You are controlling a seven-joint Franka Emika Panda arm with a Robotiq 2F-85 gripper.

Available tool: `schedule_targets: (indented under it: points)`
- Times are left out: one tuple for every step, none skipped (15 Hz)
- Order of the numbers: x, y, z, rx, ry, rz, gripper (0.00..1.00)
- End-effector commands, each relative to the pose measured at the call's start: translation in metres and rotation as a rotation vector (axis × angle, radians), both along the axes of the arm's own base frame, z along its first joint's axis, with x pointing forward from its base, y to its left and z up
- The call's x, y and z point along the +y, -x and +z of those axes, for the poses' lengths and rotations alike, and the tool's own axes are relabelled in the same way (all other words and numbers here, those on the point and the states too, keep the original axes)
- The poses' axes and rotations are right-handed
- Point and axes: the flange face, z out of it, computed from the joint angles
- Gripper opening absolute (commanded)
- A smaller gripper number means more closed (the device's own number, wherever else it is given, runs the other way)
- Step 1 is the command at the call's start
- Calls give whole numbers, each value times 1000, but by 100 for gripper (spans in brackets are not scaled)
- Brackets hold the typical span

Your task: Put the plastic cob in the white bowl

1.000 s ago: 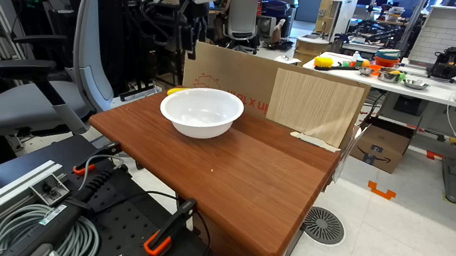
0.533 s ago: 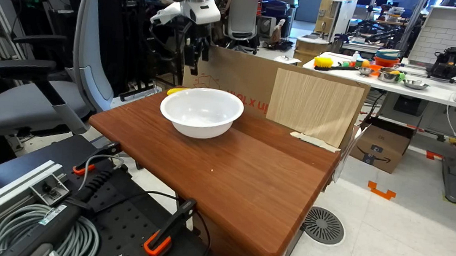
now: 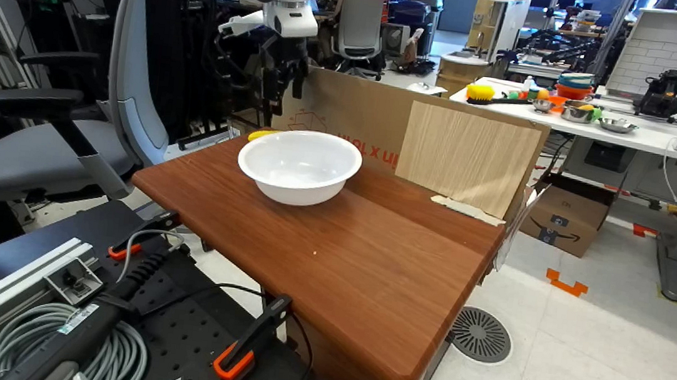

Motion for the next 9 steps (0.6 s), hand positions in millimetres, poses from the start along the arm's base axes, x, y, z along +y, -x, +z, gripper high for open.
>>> schedule_targets:
  points:
    - [7,5,-6,41,32,-31,100]
    - [6,9,-9,48,39,-36,100]
    - [7,12,-13,55,45,-38,100]
    - [7,14,-17,66,49,-40,100]
    - [7,18,-23,72,57,-33,100]
    - [8,21,-27,86,67,-23,100]
    - [9,24,-31,93,76,-16,100]
    - [10,29,-36,103,88,-3,100]
    - [12,32,-40,114,97,10,100]
